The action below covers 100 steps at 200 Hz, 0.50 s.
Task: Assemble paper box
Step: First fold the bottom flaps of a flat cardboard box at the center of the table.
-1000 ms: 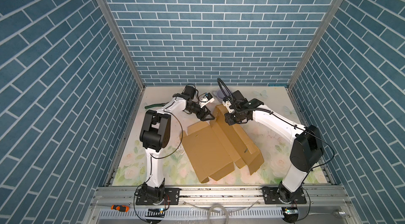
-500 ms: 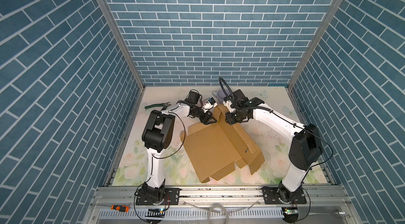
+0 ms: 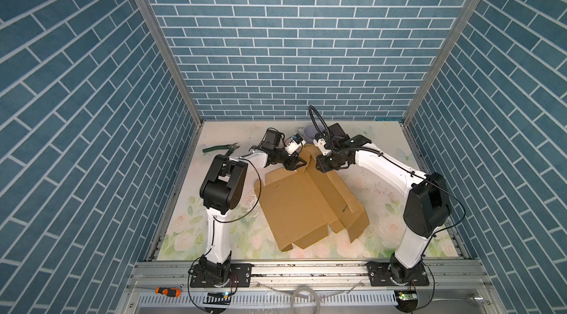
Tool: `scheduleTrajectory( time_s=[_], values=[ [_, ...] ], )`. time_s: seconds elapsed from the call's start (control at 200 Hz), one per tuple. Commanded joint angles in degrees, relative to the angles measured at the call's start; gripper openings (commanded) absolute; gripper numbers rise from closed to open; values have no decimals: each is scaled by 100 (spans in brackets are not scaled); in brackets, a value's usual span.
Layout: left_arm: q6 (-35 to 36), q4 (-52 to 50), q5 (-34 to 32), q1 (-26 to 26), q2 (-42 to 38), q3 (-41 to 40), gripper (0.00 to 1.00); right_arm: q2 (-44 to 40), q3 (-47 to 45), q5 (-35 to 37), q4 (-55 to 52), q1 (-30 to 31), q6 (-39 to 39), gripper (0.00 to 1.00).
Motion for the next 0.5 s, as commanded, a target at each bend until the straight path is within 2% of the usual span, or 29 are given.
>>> scheduleTrajectory(
  time_s=[0.0, 0.23, 0.495],
  values=[
    [-447, 837, -546, -51, -161, -265, 49, -15, 263, -692, -131, 25, -330, 36],
    [-581, 1443, -989, -171, -356, -668, 36, -50, 188, -838, -117, -41, -297, 40],
    [-640, 2035, -1539, -374, -568, -1123, 15, -144, 74, -1042, -52, -116, -170, 54]
  ],
)
